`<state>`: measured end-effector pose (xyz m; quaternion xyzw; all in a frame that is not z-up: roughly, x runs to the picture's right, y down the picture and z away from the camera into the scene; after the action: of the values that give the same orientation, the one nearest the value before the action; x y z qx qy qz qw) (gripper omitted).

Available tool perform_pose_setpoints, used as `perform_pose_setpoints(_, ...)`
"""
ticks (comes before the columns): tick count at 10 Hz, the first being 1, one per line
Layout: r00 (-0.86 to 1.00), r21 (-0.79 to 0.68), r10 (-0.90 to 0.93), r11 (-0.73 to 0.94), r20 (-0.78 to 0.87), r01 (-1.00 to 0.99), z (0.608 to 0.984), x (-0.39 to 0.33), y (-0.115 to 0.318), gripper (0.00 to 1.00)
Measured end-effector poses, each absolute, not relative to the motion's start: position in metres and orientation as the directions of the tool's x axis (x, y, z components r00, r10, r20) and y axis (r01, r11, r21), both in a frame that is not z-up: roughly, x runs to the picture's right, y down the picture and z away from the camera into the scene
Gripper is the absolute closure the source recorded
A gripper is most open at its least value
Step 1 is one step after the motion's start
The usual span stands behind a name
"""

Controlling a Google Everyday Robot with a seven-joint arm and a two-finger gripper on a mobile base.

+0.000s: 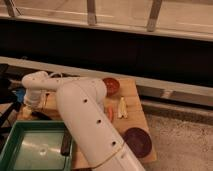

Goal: Place brush in red bowl

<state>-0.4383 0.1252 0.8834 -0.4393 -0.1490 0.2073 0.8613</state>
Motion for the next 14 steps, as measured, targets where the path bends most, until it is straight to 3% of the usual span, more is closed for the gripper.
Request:
perform_pose_setpoints(2,0.866,-0.823,0.496,0.513,0.052,-0.245,0.887,-0.433,0.126,0.41)
perform_pose_setpoints(6,0.872,-0.819,0.487,0.517,0.043,-0.248,0.888,-0.427,0.127,0.78)
perform_pose_setpoints(10,0.869,-0.782,0.494,0.549,0.019,-0.295,0.886,-0.422,0.121,0.81)
perform_pose_setpoints(14,0.846,-0.709,0.530,0.619,0.061,-0.337,0.848,-0.402,0.067,0.81)
